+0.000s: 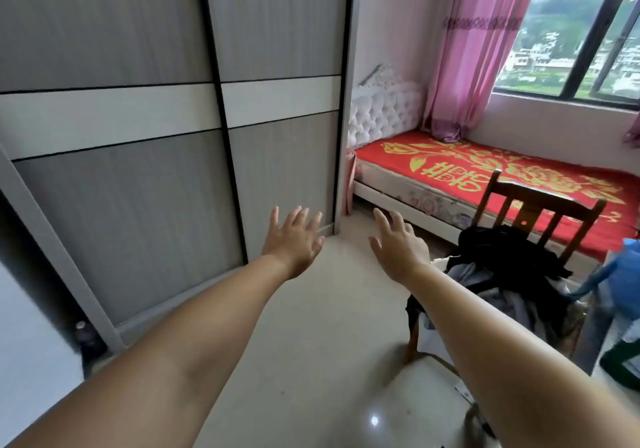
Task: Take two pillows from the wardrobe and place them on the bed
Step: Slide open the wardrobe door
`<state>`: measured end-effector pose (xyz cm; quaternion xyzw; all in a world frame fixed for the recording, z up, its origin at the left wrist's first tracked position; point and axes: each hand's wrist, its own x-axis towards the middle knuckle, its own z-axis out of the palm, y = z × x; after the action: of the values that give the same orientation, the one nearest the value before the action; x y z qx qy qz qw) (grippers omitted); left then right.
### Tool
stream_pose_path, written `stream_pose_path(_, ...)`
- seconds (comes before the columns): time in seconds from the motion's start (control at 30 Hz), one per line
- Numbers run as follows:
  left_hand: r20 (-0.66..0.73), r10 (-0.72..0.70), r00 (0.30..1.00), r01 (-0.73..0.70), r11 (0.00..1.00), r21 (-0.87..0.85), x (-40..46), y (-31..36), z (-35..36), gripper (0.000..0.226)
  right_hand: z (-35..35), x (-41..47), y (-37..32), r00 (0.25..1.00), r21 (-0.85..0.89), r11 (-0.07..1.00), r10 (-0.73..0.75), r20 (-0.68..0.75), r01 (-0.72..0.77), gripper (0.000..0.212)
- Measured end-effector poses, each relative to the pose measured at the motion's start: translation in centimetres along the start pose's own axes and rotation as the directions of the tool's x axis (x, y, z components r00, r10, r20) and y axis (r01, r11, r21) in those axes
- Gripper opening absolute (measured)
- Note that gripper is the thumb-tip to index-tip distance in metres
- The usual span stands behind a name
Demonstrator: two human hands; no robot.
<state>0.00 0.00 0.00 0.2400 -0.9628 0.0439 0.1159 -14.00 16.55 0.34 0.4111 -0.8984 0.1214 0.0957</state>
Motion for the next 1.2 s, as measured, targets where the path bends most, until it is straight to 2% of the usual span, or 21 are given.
stream_pose_path(0.33, 0.081, -0.018, 0.997, 0.016, 1.0, 0.021, 9.0, -8.6, 6.3, 0.057, 7.8, 10.7, -3.3, 0.986, -0.05, 0.998, 0.031, 0.167, -0.023, 0.057)
stream_pose_path(0.47, 0.157, 0.011, 0.988, -0.013, 1.0, 0.009, 14.2, -12.1, 7.5, 0.056, 9.4, 16.5, -4.8, 0.983, -0.057, 0.998, 0.043, 0.177, -0.034, 0.053)
stream_pose_path(0.67, 0.177, 0.035, 0.984, -0.042, 0.999, 0.031, 22.8, -15.7, 8.6, 0.054, 12.2, 24.9, -5.5, 0.981, -0.032, 0.999, 0.041, 0.191, -0.035, 0.049)
stream_pose_path(0.93, 0.093, 0.108, 0.99, -0.111, 0.993, 0.034, 40.0, -15.4, 11.8, 0.055, 15.6, 40.4, 0.6, 0.986, -0.023, 0.997, 0.08, 0.146, -0.077, 0.045)
stream_pose_path(1.1, 0.031, 0.08, 0.996, -0.081, 0.996, 0.029, 53.5, -15.4, 12.5, 0.055, 15.9, 53.5, 5.7, 0.993, -0.036, 0.998, 0.048, 0.107, -0.044, 0.043)
stream_pose_path(1.2, -0.004, 0.081, 0.997, -0.08, 0.996, 0.025, 60.5, -16.2, 12.8, 0.055, 15.8, 60.7, 7.8, 0.992, -0.044, 0.996, 0.078, 0.096, -0.074, 0.04)
